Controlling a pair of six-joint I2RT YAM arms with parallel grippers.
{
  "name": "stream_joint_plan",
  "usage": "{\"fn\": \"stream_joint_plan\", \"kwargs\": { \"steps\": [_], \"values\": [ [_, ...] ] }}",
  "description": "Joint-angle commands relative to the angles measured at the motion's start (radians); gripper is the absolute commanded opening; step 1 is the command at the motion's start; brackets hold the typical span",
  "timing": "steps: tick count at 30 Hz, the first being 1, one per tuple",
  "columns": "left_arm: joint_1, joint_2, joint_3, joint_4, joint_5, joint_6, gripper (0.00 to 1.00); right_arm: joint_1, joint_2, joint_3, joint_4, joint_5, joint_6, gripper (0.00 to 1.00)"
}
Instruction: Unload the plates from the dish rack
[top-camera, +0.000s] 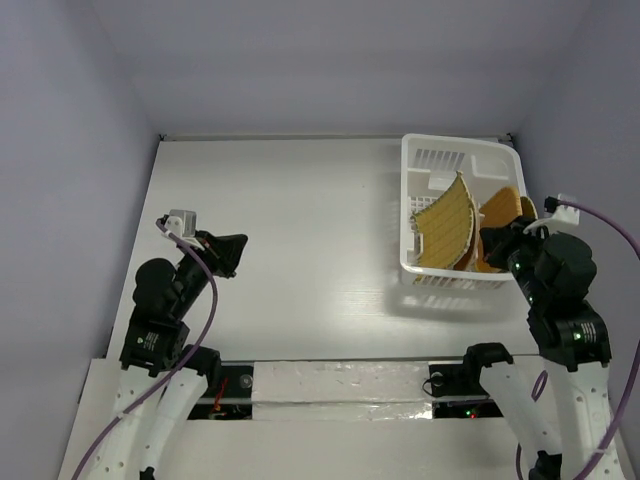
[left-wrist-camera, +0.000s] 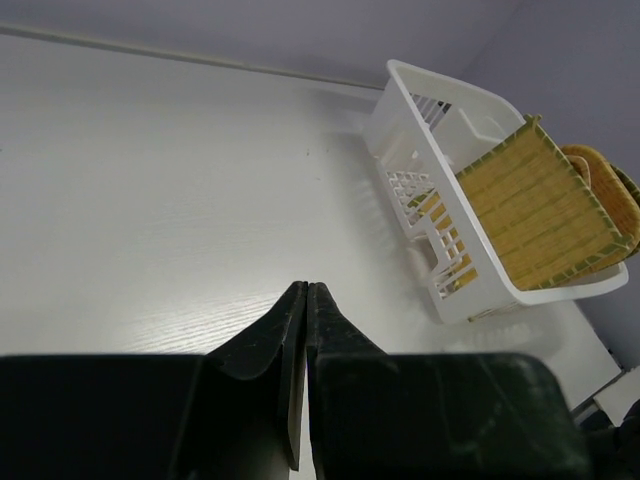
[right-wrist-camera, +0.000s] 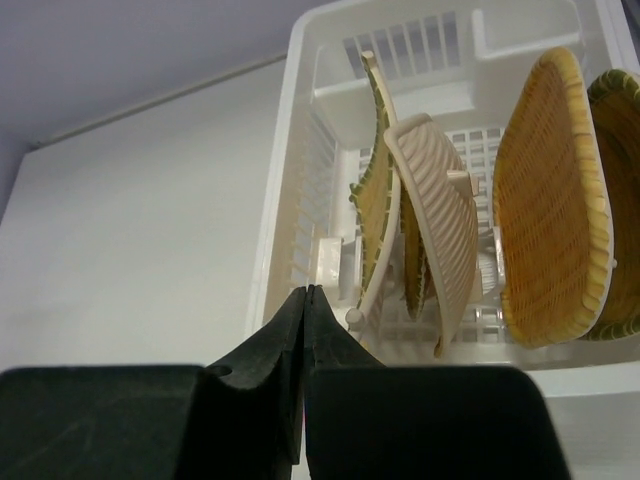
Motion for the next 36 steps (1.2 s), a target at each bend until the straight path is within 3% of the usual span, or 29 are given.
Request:
{"fn": "stream_joint_plan", "kwargs": {
  "steps": [1,2,5,7,11,14,31,36],
  "values": [
    [-0.005,0.017,0.004,0.024,-0.018,-0.008,0.0,-0.005,0.049,-0.009,0.027,0.027,-0.014,0.09],
    [-0.005,0.017,0.004,0.024,-0.02,-0.008,0.0,-0.005,0.059,-0.012,0.034,0.031,-0.009,0.27],
    [-0.005,0.008,0.002,0.023,-0.02,-0.009,0.17,-0.005,0.107,-0.022,0.051,0.083,-0.005,0.57],
    [-0.005,-0.001,0.002,0.023,-0.02,-0.008,0.23,-0.005,0.148,-0.031,0.067,0.094,0.001,0.62],
    [-0.014,-0.01,-0.002,0.026,-0.012,-0.009,0.39,-0.005,0.202,-0.054,0.087,0.099,0.015,0.63],
    [-0.025,-0.018,-0.002,0.027,-0.012,-0.009,0.45,-0.005,0.23,-0.072,0.093,0.111,0.024,0.63],
    [-0.034,-0.043,-0.004,0.029,-0.021,-0.009,0.47,0.004,0.343,-0.118,0.164,0.176,0.058,0.51],
    [-0.043,-0.052,-0.004,0.029,-0.018,-0.009,0.47,0.031,0.377,-0.097,0.146,0.237,0.058,0.41]
  ]
}}
